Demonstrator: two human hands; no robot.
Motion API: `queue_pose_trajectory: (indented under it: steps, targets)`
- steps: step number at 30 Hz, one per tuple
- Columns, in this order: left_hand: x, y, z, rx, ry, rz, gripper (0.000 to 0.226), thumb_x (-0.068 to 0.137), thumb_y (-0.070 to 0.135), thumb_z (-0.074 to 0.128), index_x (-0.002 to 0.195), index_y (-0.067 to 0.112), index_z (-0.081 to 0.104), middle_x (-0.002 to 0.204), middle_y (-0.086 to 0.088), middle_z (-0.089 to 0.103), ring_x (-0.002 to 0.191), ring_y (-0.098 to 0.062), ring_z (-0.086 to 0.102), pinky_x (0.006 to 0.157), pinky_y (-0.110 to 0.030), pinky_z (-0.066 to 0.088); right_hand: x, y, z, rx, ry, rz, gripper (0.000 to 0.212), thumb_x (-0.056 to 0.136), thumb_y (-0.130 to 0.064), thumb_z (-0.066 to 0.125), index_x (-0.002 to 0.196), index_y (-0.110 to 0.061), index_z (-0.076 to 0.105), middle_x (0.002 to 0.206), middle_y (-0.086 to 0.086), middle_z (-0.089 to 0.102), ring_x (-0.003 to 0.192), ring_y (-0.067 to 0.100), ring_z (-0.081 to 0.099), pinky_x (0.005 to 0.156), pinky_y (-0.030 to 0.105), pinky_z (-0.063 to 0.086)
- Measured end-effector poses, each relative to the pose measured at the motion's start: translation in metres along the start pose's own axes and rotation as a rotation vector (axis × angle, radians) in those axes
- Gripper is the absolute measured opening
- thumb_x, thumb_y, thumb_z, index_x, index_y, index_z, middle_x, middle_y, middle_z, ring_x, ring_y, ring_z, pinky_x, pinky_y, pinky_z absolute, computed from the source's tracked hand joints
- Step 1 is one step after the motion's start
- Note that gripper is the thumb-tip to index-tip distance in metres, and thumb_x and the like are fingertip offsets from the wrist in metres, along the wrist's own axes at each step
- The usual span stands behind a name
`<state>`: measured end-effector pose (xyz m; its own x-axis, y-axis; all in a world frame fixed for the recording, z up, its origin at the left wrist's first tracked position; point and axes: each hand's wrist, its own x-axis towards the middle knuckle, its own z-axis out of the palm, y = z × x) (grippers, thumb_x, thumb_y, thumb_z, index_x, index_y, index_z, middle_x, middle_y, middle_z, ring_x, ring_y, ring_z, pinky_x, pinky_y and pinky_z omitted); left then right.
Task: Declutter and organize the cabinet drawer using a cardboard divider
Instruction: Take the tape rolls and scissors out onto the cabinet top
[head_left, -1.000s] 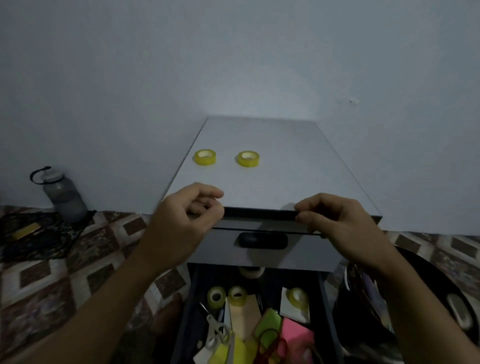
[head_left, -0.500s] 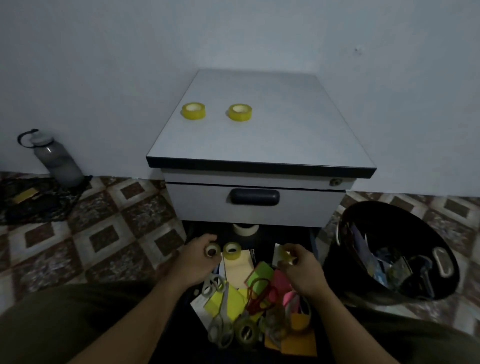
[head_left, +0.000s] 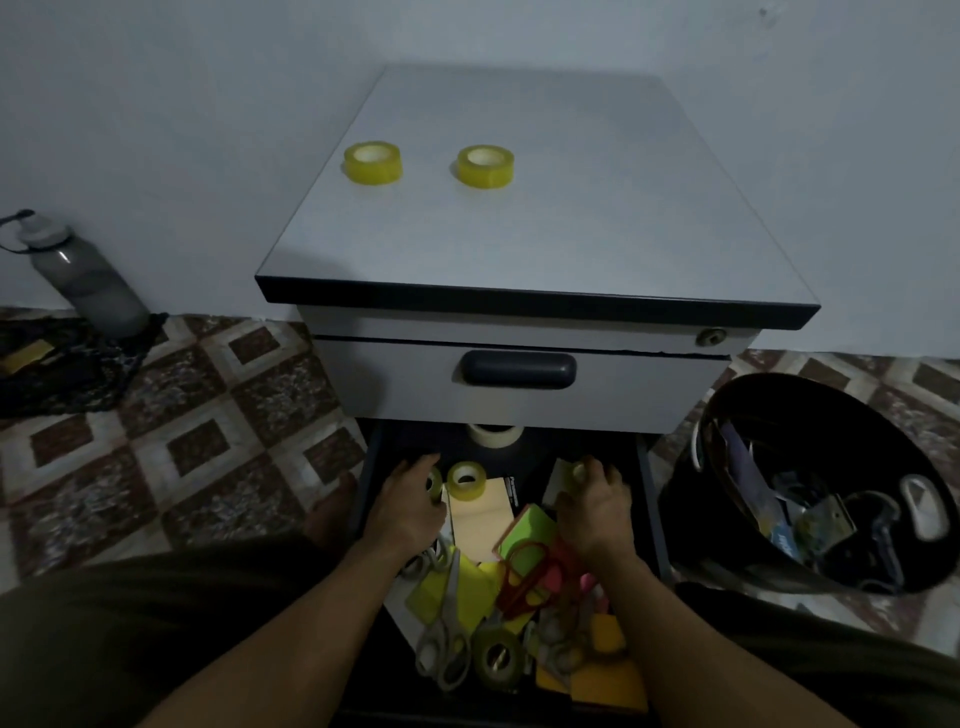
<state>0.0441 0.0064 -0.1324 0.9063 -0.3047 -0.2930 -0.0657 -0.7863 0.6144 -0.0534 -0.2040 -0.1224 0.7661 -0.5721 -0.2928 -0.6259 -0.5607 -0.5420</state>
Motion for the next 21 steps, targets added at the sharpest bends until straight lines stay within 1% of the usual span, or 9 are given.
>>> queue_pose_trajectory:
  steps: [3, 7, 8, 10, 12, 15, 18, 19, 21]
  targets:
    - [0.001, 0.0, 0.001, 0.019, 0.048, 0.004, 0.067, 0.088, 0.001, 0.058, 0.149, 0.023, 0.041, 0.148, -0.006, 0.044, 0.134, -0.028, 0.044, 0.107, -0.034, 0.043, 0.004, 0.001, 0.003, -0.139, -0.022, -0.039, 0.056, 0.083, -0.032, 0.043, 0.136, -0.015, 0.046, 0.139, 0.011, 0.046, 0.125, 0.034, 0.04, 0.105, 0.039, 0.029]
    - [0.0, -0.002, 0.002, 0.028, 0.078, 0.016, 0.065, 0.086, -0.004, 0.058, 0.146, 0.02, 0.046, 0.145, -0.009, 0.047, 0.131, -0.029, 0.047, 0.105, -0.032, 0.043, 0.009, 0.001, 0.005, -0.176, -0.032, -0.058, 0.058, 0.081, -0.035, 0.041, 0.137, -0.019, 0.047, 0.136, 0.006, 0.048, 0.124, 0.032, 0.041, 0.103, 0.038, 0.03]
    - [0.0, -0.001, 0.002, 0.032, 0.087, 0.02, 0.064, 0.087, -0.004, 0.058, 0.145, 0.019, 0.047, 0.145, -0.009, 0.047, 0.131, -0.029, 0.047, 0.105, -0.032, 0.044, 0.008, 0.0, 0.003, -0.185, -0.03, -0.068, 0.057, 0.082, -0.034, 0.042, 0.136, -0.019, 0.047, 0.136, 0.006, 0.048, 0.124, 0.032, 0.041, 0.104, 0.038, 0.03]
    - [-0.003, -0.001, 0.002, 0.042, 0.115, 0.039, 0.059, 0.088, -0.001, 0.06, 0.143, 0.017, 0.049, 0.143, -0.009, 0.05, 0.129, -0.03, 0.049, 0.104, -0.034, 0.045, 0.007, -0.002, 0.0, -0.209, -0.012, -0.111, 0.047, 0.087, -0.024, 0.05, 0.133, -0.016, 0.049, 0.132, 0.007, 0.05, 0.122, 0.031, 0.043, 0.107, 0.04, 0.029]
    - [-0.006, 0.0, 0.001, 0.046, 0.145, 0.067, 0.055, 0.089, 0.005, 0.062, 0.141, 0.016, 0.051, 0.14, -0.01, 0.053, 0.128, -0.03, 0.05, 0.103, -0.036, 0.046, 0.004, -0.001, -0.002, -0.165, 0.033, -0.161, 0.042, 0.085, -0.021, 0.048, 0.126, -0.013, 0.054, 0.123, 0.009, 0.055, 0.116, 0.032, 0.048, 0.107, 0.043, 0.031]
    - [-0.011, 0.001, -0.001, 0.008, 0.178, 0.092, 0.056, 0.085, 0.009, 0.068, 0.139, 0.016, 0.053, 0.135, -0.011, 0.057, 0.124, -0.03, 0.053, 0.099, -0.035, 0.048, 0.003, 0.008, -0.001, -0.119, 0.074, -0.188, 0.054, 0.078, -0.031, 0.039, 0.129, -0.016, 0.053, 0.119, 0.007, 0.057, 0.11, 0.033, 0.052, 0.099, 0.041, 0.033]
    - [-0.019, 0.002, -0.003, -0.038, 0.156, 0.116, 0.057, 0.083, 0.01, 0.072, 0.136, 0.016, 0.055, 0.131, -0.009, 0.06, 0.119, -0.027, 0.056, 0.091, -0.029, 0.048, -0.002, 0.009, -0.001, -0.116, 0.08, -0.214, 0.07, 0.076, -0.051, 0.032, 0.135, -0.018, 0.05, 0.121, 0.006, 0.057, 0.109, 0.034, 0.051, 0.092, 0.038, 0.034]
    - [-0.021, 0.002, -0.004, -0.043, 0.14, 0.125, 0.057, 0.083, 0.011, 0.072, 0.136, 0.017, 0.055, 0.13, -0.008, 0.06, 0.118, -0.026, 0.057, 0.09, -0.028, 0.048, -0.005, 0.006, -0.001, -0.108, 0.073, -0.222, 0.074, 0.073, -0.054, 0.032, 0.135, -0.018, 0.051, 0.12, 0.006, 0.058, 0.109, 0.034, 0.051, 0.091, 0.039, 0.035]
    - [-0.024, 0.001, -0.004, -0.065, 0.135, 0.133, 0.056, 0.082, 0.013, 0.074, 0.135, 0.018, 0.055, 0.129, -0.006, 0.061, 0.117, -0.024, 0.058, 0.089, -0.028, 0.049, -0.012, 0.001, -0.001, -0.095, 0.052, -0.241, 0.073, 0.071, -0.053, 0.037, 0.135, -0.02, 0.049, 0.122, 0.005, 0.059, 0.111, 0.032, 0.052, 0.091, 0.04, 0.037]
